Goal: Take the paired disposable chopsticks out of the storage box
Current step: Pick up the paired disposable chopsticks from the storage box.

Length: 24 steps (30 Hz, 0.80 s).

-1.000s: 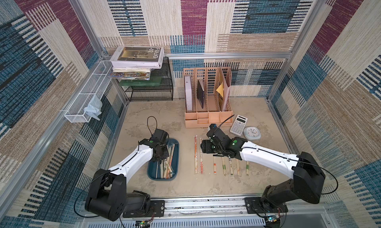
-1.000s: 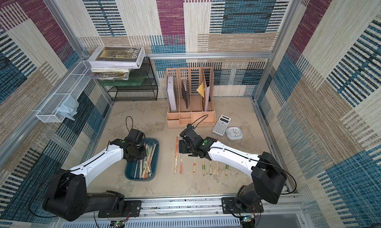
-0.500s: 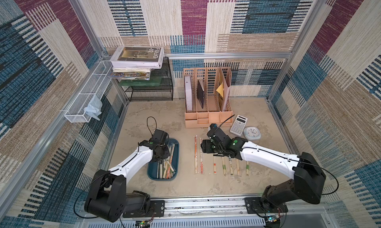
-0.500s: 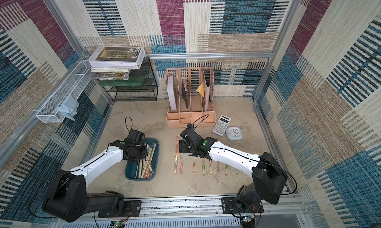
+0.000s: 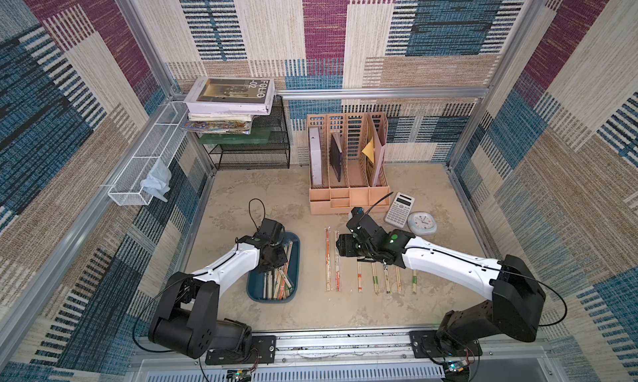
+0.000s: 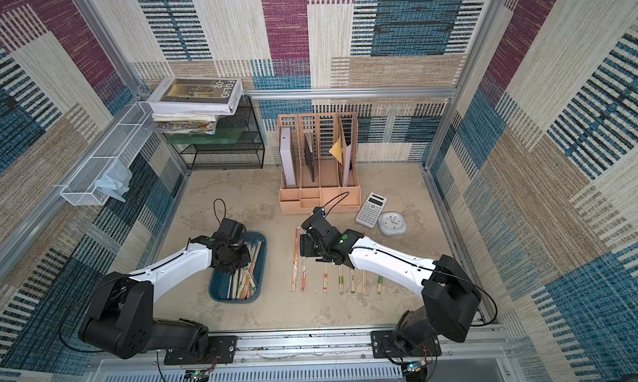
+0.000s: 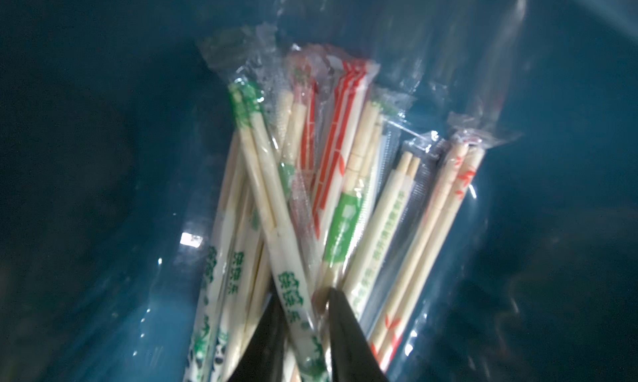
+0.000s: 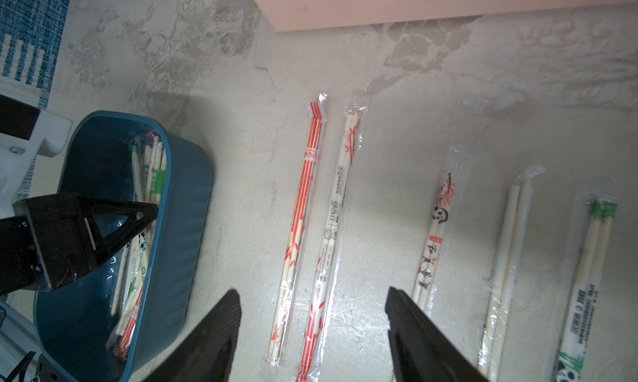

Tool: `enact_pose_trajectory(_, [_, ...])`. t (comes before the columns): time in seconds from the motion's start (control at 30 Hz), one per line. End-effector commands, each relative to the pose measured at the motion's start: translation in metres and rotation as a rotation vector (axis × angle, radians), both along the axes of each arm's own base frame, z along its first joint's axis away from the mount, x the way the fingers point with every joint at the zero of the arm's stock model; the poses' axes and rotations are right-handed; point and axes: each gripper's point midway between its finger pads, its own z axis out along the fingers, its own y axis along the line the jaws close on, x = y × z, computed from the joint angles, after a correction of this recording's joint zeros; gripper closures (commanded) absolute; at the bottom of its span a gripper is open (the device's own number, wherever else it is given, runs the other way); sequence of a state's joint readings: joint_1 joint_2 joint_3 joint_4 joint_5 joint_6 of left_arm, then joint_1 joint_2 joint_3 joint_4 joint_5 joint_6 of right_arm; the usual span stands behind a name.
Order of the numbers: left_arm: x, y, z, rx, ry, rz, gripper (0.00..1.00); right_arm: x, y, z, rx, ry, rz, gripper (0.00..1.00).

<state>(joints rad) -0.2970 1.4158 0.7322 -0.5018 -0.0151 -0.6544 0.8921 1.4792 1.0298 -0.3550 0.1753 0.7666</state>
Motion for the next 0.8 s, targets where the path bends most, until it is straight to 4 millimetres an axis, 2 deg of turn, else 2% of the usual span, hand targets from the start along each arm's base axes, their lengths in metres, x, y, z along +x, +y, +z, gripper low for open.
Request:
enact_pose_trajectory(0.0, [0.003, -0.004, 0.0, -0.02, -0.01, 0.0, 0.82, 0.0, -0.004, -0.001, -0.021, -0.002, -0.002, 0.3])
enact_pose_trajectory(0.07, [0.002, -0.003, 0.002, -0.019, -0.013, -0.001, 0.86, -0.001, -0.004, -0.002, -0.022, 0.0, -0.001, 0.3])
enact_pose_trajectory(0.17, [0.002, -0.002, 0.01, -0.014, -0.025, -0.003, 0.88, -0.001, -0.003, -0.004, -0.023, 0.003, 0.0, 0.3])
enact_pose_trajectory(0.2, [0.001, 0.0, 0.014, -0.008, -0.031, -0.003, 0.92, -0.001, -0.003, -0.004, -0.023, 0.003, 0.0, 0.3])
enact_pose_trajectory(0.3, [0.0, 0.004, 0.026, 0.008, -0.052, -0.003, 0.93, -0.001, -0.002, -0.005, -0.023, 0.005, 0.002, 0.3])
enact_pose_trajectory(0.4, [-0.001, 0.007, 0.036, 0.025, -0.065, -0.006, 0.99, -0.001, -0.001, -0.005, -0.02, 0.006, 0.003, 0.3])
enact_pose_trajectory(0.53, [-0.002, 0.008, 0.047, 0.028, -0.084, -0.018, 1.0, 0.0, -0.001, -0.004, -0.017, 0.002, 0.002, 0.3])
enact_pose_trajectory(0.63, [0.0, 0.001, 0.06, -0.008, -0.111, -0.051, 1.0, 0.0, -0.001, -0.004, -0.017, 0.004, 0.002, 0.3])
enact_pose_trajectory(0.77, [0.008, -0.019, 0.086, -0.077, -0.17, -0.131, 1.0, 0.0, -0.002, -0.005, -0.019, 0.003, -0.002, 0.3])
